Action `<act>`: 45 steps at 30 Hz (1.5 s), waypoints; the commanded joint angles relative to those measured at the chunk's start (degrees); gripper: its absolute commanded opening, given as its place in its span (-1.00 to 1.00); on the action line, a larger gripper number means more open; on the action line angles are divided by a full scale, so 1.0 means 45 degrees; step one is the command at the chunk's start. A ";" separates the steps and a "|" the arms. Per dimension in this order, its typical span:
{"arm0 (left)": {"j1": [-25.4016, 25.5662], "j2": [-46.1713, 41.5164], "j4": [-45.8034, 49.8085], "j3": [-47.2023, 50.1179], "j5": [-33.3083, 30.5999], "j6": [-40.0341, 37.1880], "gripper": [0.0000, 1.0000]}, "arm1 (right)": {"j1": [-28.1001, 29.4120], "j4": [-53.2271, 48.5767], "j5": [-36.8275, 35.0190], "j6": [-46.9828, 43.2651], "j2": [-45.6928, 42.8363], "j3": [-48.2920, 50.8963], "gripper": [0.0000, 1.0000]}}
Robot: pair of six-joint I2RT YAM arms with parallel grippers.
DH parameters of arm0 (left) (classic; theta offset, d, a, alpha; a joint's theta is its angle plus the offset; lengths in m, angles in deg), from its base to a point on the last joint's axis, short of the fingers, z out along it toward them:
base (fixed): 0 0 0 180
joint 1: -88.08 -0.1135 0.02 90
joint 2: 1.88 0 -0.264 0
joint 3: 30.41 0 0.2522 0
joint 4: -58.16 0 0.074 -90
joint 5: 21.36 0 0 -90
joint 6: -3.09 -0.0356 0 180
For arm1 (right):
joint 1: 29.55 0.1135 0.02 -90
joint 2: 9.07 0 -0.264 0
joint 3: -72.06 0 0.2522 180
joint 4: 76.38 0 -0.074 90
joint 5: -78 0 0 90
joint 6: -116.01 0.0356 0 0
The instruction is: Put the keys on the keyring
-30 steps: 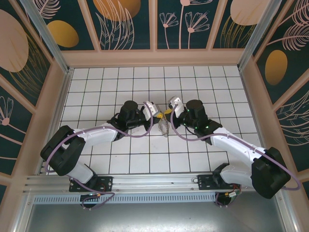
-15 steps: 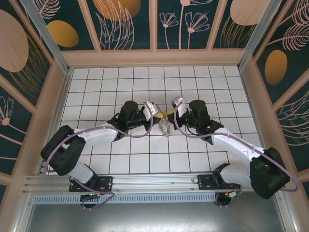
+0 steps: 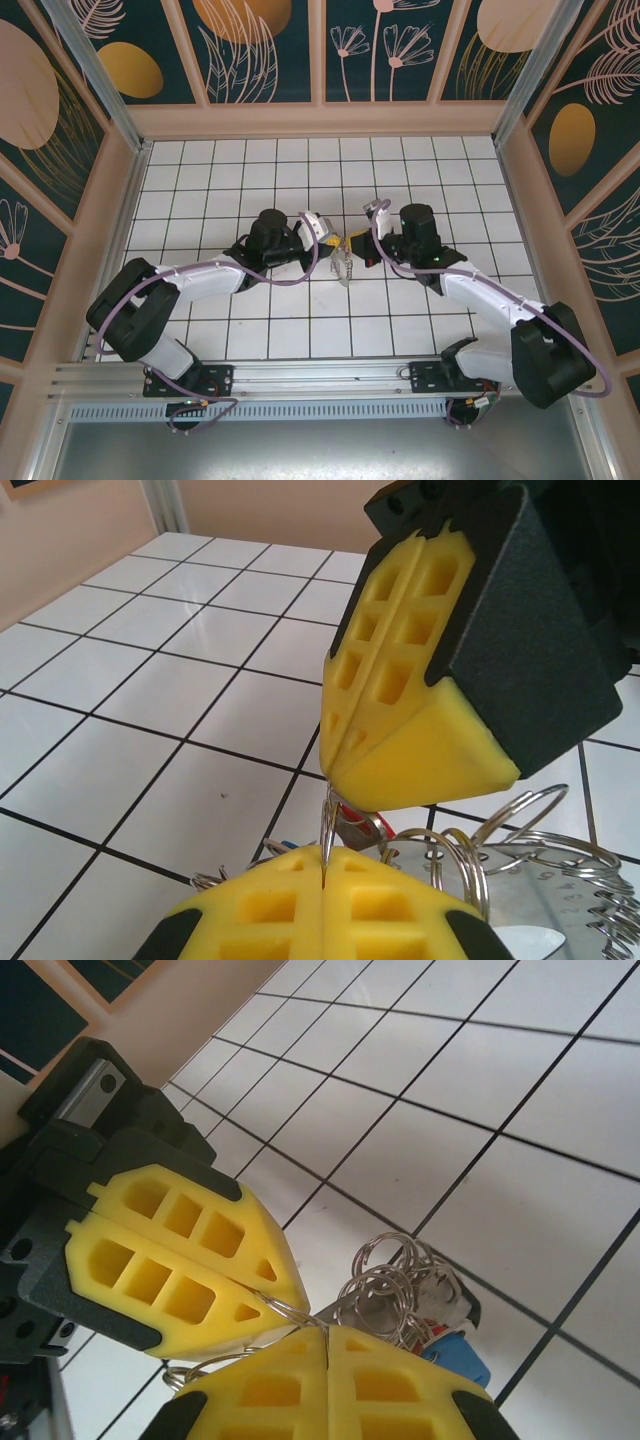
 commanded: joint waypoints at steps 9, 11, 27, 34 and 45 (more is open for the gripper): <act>-0.0115 0.0110 -0.1758 0.0519 -0.0265 0.0527 -1.00 | -0.0453 -0.0557 0.1591 0.1930 0.1183 -0.0477 -1.00; -0.0111 0.0144 -0.1827 0.0559 -0.0229 0.0587 -1.00 | -0.0500 -0.0636 0.1631 0.2076 0.1373 -0.0564 -1.00; -0.0124 0.0545 -0.1112 0.0113 0.0648 0.0325 -1.00 | -0.0394 -0.0474 0.2003 0.0973 0.0478 -0.1379 -1.00; -0.0109 0.0555 -0.0865 -0.0003 0.0764 0.0183 -1.00 | -0.0162 -0.0945 0.1971 0.0119 0.0429 -0.1831 -1.00; -0.0108 0.0629 -0.0560 -0.0320 0.0743 -0.0009 -1.00 | 0.0601 -0.2960 0.0338 -0.1581 0.1114 -0.3188 -1.00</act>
